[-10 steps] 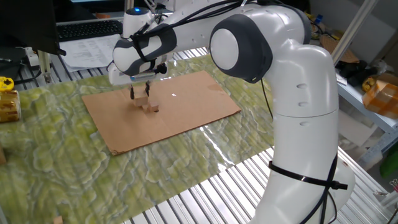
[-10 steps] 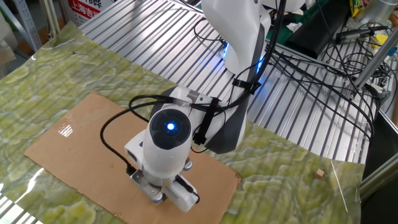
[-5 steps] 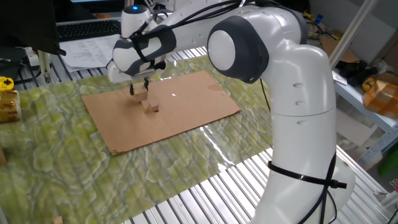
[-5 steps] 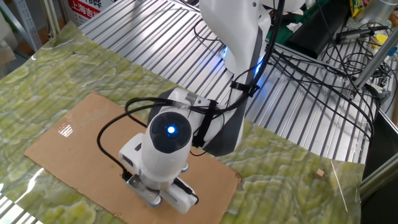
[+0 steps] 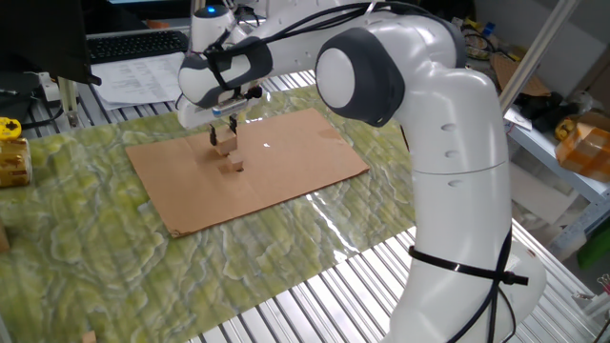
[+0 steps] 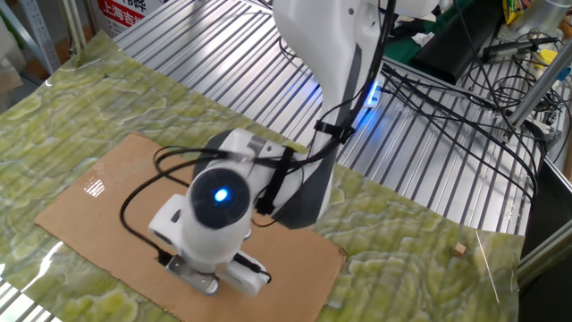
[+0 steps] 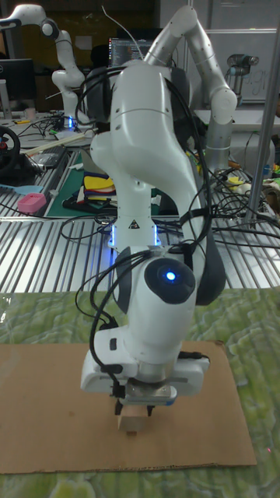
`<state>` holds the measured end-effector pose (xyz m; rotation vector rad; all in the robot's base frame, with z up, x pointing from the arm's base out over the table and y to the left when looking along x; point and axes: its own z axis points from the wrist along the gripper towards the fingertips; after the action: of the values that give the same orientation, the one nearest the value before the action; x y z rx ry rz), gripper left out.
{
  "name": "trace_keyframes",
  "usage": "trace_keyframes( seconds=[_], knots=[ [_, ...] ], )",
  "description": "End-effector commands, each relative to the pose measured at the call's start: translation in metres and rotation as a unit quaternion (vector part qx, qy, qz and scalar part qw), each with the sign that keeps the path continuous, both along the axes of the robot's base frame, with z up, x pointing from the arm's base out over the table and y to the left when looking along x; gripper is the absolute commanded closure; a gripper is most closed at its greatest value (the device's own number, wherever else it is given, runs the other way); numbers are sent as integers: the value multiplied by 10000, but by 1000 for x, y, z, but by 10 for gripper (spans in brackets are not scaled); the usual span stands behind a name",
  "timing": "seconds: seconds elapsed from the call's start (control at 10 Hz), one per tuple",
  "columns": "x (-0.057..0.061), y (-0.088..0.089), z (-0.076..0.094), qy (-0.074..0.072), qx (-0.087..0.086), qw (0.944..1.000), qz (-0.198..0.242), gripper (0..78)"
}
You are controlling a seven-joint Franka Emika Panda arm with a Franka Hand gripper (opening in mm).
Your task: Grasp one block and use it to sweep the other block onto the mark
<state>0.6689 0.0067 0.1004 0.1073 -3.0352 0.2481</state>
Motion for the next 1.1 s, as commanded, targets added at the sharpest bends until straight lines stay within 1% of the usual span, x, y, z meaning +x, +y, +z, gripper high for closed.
trace_keyframes(
  seconds=[0.1, 0.2, 0.4, 0.6, 0.8, 0.9, 1.1],
  knots=[
    [2, -2, 1, -16, 179, 9998, 44, 764],
    [2, -2, 1, -25, 189, 9998, 74, 764],
    [2, 2, 1, 81, 492, 9987, 79, 764],
    [1, 2, 1, 170, 622, 9979, 28, 764],
    [-4, 3, 0, 262, 608, 9978, 11, 764],
    [-4, 3, 0, 280, 605, 9978, 16, 764],
    [-6, 3, -1, 404, 623, 9972, 68, 764]
  ],
)
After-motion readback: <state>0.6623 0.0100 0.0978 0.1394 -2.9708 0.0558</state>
